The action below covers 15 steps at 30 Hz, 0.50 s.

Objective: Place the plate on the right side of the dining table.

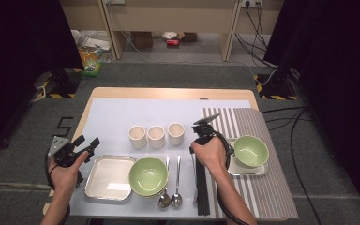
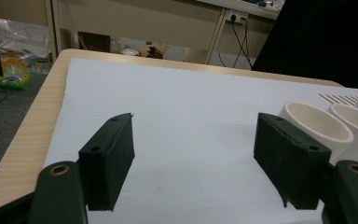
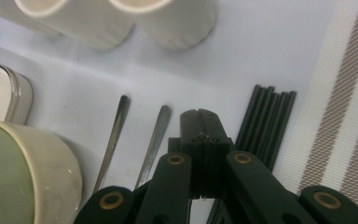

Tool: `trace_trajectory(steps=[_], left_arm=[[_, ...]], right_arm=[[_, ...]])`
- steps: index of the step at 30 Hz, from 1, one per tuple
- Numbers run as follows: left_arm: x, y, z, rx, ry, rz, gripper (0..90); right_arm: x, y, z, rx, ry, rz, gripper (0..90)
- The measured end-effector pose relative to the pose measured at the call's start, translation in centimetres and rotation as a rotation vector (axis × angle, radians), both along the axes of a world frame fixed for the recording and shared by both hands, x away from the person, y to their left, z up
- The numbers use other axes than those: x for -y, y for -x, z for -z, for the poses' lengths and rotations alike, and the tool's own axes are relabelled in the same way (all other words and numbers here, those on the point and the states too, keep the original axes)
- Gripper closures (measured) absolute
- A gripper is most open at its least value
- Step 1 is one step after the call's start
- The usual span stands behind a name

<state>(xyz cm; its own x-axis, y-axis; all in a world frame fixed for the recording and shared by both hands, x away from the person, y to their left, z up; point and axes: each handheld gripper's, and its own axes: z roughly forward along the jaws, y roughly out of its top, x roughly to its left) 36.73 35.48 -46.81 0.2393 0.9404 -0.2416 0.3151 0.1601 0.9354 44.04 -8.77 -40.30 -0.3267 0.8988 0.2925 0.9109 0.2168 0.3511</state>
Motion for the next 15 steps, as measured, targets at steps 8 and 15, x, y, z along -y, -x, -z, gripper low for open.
trace_trajectory(steps=[8,15], left_arm=[[0.0,0.0,0.0,0.0,0.001,0.0,27.9],[-0.1,0.0,0.0,0.0,0.002,-0.004,27.9]], right_arm=[[1.8,-0.1,-1.6,0.049,-0.065,0.028,90.0],[2.8,-0.1,-2.4,0.092,-0.099,0.044,90.0]])
